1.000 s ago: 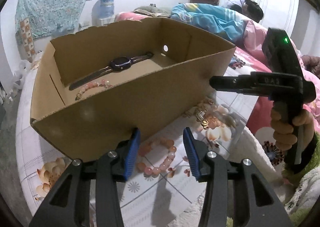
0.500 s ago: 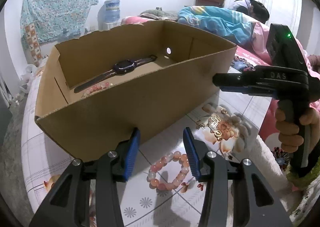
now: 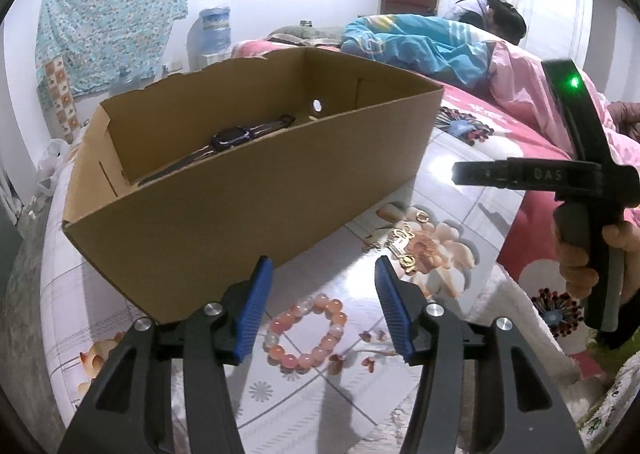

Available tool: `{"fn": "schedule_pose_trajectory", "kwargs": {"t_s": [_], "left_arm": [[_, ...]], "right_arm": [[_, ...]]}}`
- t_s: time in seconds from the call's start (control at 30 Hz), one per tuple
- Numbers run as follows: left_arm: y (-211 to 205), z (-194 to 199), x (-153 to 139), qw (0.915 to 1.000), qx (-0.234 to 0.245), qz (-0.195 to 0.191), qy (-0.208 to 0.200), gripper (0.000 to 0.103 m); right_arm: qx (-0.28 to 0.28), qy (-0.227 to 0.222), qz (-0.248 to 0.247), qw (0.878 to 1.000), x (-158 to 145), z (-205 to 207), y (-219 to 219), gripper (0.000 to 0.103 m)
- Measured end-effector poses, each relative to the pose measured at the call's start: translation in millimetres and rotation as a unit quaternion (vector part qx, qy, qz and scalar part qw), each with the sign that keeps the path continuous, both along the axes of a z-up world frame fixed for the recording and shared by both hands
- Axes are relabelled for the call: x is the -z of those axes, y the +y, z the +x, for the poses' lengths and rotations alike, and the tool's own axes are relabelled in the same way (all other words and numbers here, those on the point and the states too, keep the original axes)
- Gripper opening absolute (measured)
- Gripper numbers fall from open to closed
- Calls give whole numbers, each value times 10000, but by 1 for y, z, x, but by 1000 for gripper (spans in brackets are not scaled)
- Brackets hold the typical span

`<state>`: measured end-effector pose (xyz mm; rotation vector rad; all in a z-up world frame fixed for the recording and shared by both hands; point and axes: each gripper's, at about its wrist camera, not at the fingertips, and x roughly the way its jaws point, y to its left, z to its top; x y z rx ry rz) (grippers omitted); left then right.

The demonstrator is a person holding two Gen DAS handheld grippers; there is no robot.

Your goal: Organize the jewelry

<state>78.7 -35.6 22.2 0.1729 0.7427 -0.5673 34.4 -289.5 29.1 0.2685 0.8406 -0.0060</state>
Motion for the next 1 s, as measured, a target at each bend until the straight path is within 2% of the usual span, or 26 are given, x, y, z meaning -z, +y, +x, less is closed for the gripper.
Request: {"fn": "schedule_pose_trajectory", "kwargs": {"t_s": [0.17,0.43,0.73,0.8,0.87,1.0], "left_arm": [[-6,-9,2,9999,120,63,-76,52],[-15,-14,5,9997,176,119,-103,52],[-33,-4,11,9986,279,384,-240,52],[-38,-3,12,9981,380,412,-241,48],[-44,0,14,9974,504,482,-205,40],[-57,9,19,9959,674,597,-110,28]], "right_arm": [[368,-28,-739,9966,-8,-4,1,95],[595,-352,-1542,9856,-18,-2,-6,95],[-116,-697,-1049,9920,-9,-17,-5,95],[-299,-694,-881,9932,-5,-19,-1,95],[-490,-643,-678,9944,0,-19,3,93],[-751,-543,-436,9947,10,-16,10,79]]}}
